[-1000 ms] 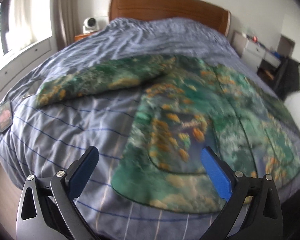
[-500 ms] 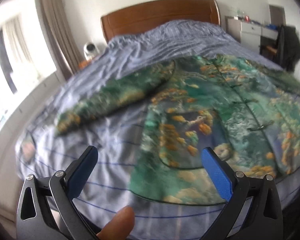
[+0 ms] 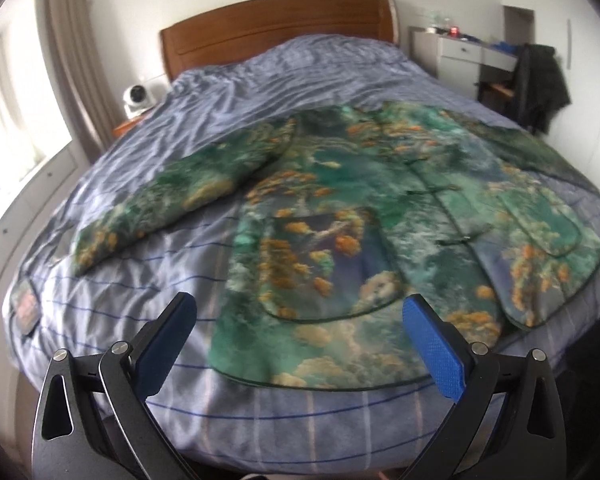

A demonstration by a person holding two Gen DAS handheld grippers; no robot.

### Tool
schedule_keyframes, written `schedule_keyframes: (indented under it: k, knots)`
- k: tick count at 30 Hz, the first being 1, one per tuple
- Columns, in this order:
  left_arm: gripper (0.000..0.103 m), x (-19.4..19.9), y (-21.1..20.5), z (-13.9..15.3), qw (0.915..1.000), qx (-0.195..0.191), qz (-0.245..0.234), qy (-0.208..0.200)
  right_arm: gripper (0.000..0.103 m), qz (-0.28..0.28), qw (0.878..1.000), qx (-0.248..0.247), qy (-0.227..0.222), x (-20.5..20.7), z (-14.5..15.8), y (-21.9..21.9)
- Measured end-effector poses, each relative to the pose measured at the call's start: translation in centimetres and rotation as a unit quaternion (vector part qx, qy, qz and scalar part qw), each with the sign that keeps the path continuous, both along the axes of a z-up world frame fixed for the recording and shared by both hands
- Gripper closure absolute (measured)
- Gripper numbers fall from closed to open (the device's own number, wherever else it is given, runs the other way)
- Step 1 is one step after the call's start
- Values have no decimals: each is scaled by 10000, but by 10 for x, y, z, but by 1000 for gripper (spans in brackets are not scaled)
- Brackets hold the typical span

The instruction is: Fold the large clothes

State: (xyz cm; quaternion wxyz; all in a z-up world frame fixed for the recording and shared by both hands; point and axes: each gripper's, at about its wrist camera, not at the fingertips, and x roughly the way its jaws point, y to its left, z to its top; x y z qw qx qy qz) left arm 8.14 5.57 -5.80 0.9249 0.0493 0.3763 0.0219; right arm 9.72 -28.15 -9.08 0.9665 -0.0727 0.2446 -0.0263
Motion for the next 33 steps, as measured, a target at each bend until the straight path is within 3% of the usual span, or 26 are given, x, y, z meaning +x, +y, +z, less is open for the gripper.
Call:
schedule_keyframes:
  k: [6,14,20,25,33]
  knots:
    - [0,2,-11,-5,9977,-453,-411,278,18,18,10000,82,42,0,-4,-2]
    - [1,-2,-12,-5,9949,-943,-218,289,17,50,10000,33,14,-2,-7,-3]
    - [1,-6,-13,3,9978,-570,-302,128,16,122,9996,127,207,0,-12,-5]
    - [1,-9,-6,6,9943,-970,-442,41,16,162,9993,190,280,1,-13,-4]
    - [1,-8,-7,4,9965,-783,-284,-18,16,303,9986,150,397,3,-15,4]
